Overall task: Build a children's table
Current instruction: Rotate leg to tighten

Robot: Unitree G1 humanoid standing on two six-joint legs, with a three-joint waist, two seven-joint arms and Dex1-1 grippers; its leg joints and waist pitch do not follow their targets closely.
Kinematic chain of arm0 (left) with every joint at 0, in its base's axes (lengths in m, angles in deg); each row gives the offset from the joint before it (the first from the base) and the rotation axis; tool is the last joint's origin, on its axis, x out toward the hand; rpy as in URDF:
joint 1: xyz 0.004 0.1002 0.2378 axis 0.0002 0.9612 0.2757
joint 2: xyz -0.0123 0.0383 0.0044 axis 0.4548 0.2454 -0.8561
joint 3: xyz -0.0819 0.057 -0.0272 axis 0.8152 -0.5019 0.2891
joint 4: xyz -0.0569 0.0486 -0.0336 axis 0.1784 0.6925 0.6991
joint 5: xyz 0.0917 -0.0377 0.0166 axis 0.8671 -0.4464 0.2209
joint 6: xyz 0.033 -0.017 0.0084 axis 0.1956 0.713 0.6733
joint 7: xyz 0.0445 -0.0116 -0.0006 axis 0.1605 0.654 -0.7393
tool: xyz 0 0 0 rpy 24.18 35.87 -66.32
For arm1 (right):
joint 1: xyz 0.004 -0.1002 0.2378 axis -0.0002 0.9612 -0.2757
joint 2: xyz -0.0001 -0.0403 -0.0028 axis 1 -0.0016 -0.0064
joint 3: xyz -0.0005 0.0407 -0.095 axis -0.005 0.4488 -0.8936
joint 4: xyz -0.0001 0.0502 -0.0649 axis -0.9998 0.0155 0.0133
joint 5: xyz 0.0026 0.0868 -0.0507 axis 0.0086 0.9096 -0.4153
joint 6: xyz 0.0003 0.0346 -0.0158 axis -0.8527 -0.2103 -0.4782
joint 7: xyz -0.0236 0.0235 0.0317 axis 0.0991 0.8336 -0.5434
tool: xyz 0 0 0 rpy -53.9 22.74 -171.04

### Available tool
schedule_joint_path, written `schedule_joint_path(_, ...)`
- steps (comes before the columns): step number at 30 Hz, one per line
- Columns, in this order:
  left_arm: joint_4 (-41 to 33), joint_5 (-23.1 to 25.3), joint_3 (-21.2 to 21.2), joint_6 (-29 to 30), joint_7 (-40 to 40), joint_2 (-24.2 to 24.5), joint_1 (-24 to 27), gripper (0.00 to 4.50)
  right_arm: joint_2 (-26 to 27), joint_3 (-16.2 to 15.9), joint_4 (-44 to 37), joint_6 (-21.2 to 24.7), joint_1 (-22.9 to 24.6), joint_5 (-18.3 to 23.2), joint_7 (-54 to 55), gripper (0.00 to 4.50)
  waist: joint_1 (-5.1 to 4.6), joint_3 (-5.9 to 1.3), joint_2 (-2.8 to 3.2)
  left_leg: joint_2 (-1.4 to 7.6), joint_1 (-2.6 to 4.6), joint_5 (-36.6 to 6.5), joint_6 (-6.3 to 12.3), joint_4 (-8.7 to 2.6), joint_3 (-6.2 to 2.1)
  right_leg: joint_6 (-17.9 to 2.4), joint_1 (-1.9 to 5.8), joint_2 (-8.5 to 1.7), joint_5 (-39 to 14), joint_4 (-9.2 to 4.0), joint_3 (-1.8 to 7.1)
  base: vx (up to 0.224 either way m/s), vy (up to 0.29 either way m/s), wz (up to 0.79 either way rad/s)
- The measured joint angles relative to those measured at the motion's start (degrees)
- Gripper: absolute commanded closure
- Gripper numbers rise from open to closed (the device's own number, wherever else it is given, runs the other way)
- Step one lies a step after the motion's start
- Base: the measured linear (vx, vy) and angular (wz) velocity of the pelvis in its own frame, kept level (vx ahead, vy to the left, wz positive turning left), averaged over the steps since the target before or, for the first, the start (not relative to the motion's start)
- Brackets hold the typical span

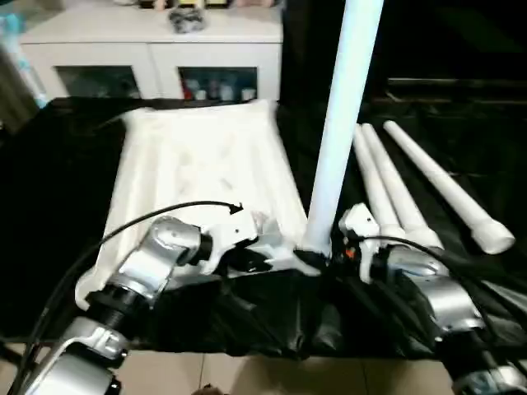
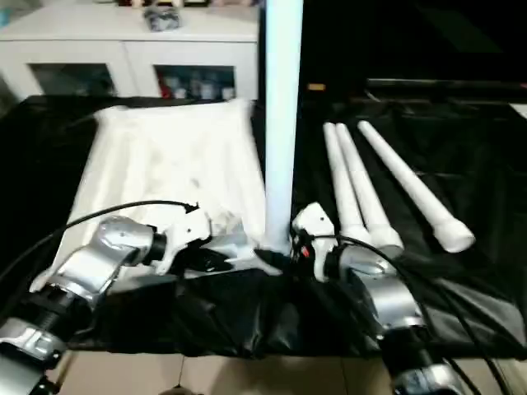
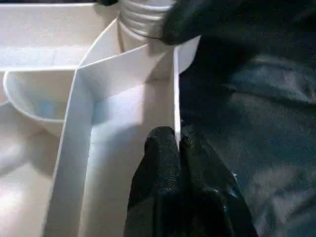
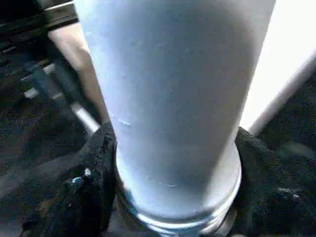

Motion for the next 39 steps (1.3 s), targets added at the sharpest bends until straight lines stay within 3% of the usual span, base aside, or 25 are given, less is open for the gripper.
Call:
schedule_joint_path(6,1.7,2.6,3.0,5.5,-13.8,-7.4,-1.2,4.50,8.3,4.3,12.8,-1.9,-8.6,-2.6,18.7,1.72,-1.35,0.09,0.07,0.00,-0.01,0.0,0.00,0.00,-0.18,0.0,-0.08,-0.01,0.0,-0.53,-0.16,0.000,0.000,0.00)
schedule_joint_path(8,1.7,2.8,3.1,6.2,-16.1,-9.0,-1.3,4.50,8.9,5.0,14.2,-2.5,-9.4,-3.0,21.6,1.72,-1.50,0.08,0.04,-0.03,-0.01,0.0,0.00,0.04,-0.13,0.0,-0.04,-0.02,0.0,-0.60,-0.10,0.000,0.000,0.00)
schedule_joint_path(9,1.7,2.8,3.1,6.4,-16.6,-9.4,-1.3,4.50,9.1,5.3,14.7,-2.9,-9.6,-3.0,22.2,1.16,-1.48,0.07,0.04,-0.06,-0.01,0.0,0.01,0.03,-0.12,-0.1,-0.03,-0.02,0.1,-0.60,-0.05,0.000,0.000,0.00)
schedule_joint_path(10,1.7,2.8,3.2,6.4,-17.1,-9.7,-1.3,4.50,9.4,5.7,15.3,-3.1,-9.9,-3.0,22.7,1.02,-1.47,0.06,0.03,-0.07,0.00,0.0,0.00,0.03,-0.08,-0.2,-0.03,-0.02,0.2,-0.60,0.01,0.000,0.000,0.00)
schedule_joint_path(12,1.5,2.8,3.2,6.4,-17.2,-10.2,-1.3,4.50,9.6,5.8,15.5,-3.3,-10.2,-3.1,23.3,0.99,-1.35,0.06,0.04,-0.08,-0.01,0.0,0.01,0.03,-0.07,-0.2,-0.03,-0.02,0.6,-0.58,0.01,0.000,0.000,0.00)
schedule_joint_path(17,1.0,2.7,2.7,6.1,-16.2,-10.5,-1.3,4.50,9.7,6.1,15.9,-4.6,-10.4,-3.5,23.1,0.49,-0.01,0.00,0.23,0.00,-0.02,0.0,-0.01,-0.25,-0.02,-0.3,-0.12,0.02,0.8,-0.45,0.00,0.000,0.000,0.00)
schedule_joint_path(20,0.3,2.7,1.8,4.9,-13.9,-8.7,-1.1,4.50,8.7,5.6,16.2,-6.6,-10.0,-3.7,18.5,0.49,0.10,0.00,0.26,0.00,-0.07,0.0,-0.01,-0.39,-0.02,-0.5,-0.20,0.04,0.8,-0.46,-0.02,0.000,0.000,0.00)
schedule_joint_path(23,-0.5,2.1,1.1,2.9,-9.2,-5.8,-0.7,4.50,5.3,3.1,12.6,-7.1,-7.4,-3.5,10.2,0.49,0.42,0.00,0.26,0.00,-0.14,0.0,-0.01,-0.47,-0.02,-0.4,-0.21,0.04,0.8,-0.52,-0.04,0.000,0.000,0.00)
schedule_joint_path(31,-0.8,0.6,-1.0,-2.2,1.7,-0.8,-0.4,4.50,-3.2,-0.6,1.3,-4.3,-0.8,-0.1,-8.5,0.49,1.93,0.00,0.26,0.02,-0.48,0.0,0.00,-0.31,0.00,-0.4,-0.19,0.02,0.7,-0.57,0.00,0.000,0.000,0.00)
schedule_joint_path(37,-0.2,-0.2,-2.3,-5.9,7.9,1.6,-0.4,4.50,-9.3,-2.7,-6.9,-0.1,3.2,2.1,-17.9,1.06,3.23,-0.01,0.30,0.05,-0.51,0.0,0.01,-0.24,0.02,-0.2,-0.12,0.01,0.6,-0.54,0.05,0.000,0.000,0.00)
schedule_joint_path(39,0.0,-0.2,-2.4,-6.7,8.9,2.0,-0.5,4.50,-9.8,-3.1,-8.0,1.0,3.5,2.3,-19.1,1.18,3.25,-0.04,0.34,0.06,-0.52,0.0,0.01,-0.23,0.03,-0.2,-0.12,0.01,0.6,-0.53,0.05,0.000,0.000,0.00)
